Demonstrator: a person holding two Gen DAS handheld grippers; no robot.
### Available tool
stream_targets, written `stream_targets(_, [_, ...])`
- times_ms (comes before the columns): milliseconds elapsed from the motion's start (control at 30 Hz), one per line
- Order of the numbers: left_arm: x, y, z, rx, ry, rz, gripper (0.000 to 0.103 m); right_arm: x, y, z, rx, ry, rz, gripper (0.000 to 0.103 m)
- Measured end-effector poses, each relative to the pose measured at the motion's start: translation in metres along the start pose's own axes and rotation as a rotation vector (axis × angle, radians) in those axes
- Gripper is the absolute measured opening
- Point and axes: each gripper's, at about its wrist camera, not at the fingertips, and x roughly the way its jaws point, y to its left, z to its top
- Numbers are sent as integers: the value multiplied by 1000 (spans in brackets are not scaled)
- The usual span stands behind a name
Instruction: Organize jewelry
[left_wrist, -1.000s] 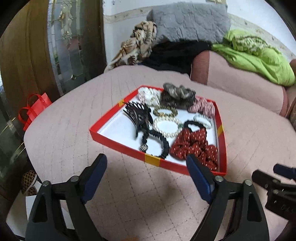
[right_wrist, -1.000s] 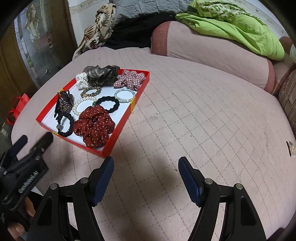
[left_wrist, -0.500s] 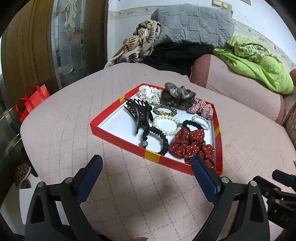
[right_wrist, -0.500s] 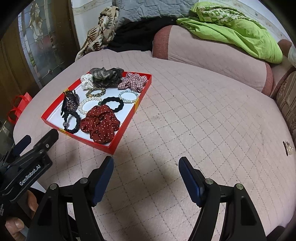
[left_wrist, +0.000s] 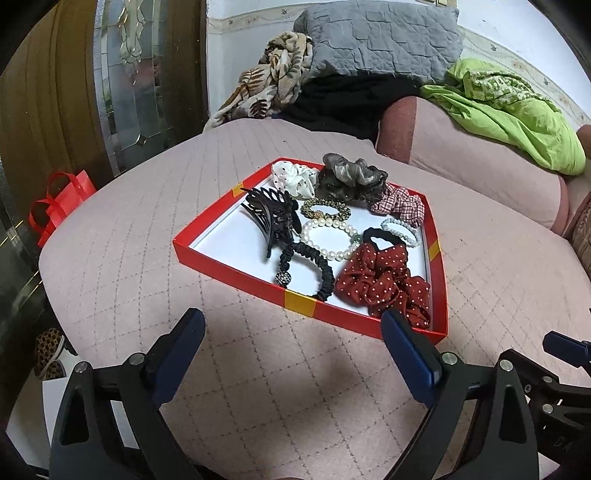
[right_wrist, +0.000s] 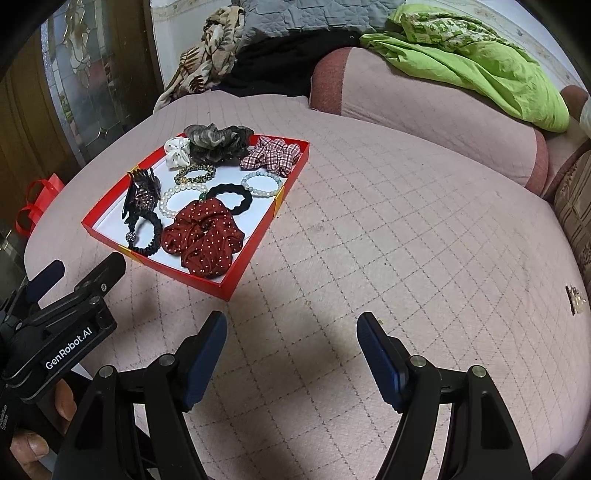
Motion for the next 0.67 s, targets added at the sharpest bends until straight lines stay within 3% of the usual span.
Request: stream_targets(667, [7, 1, -3, -2, 27, 16, 95, 6, 7, -7, -26, 18, 0, 78])
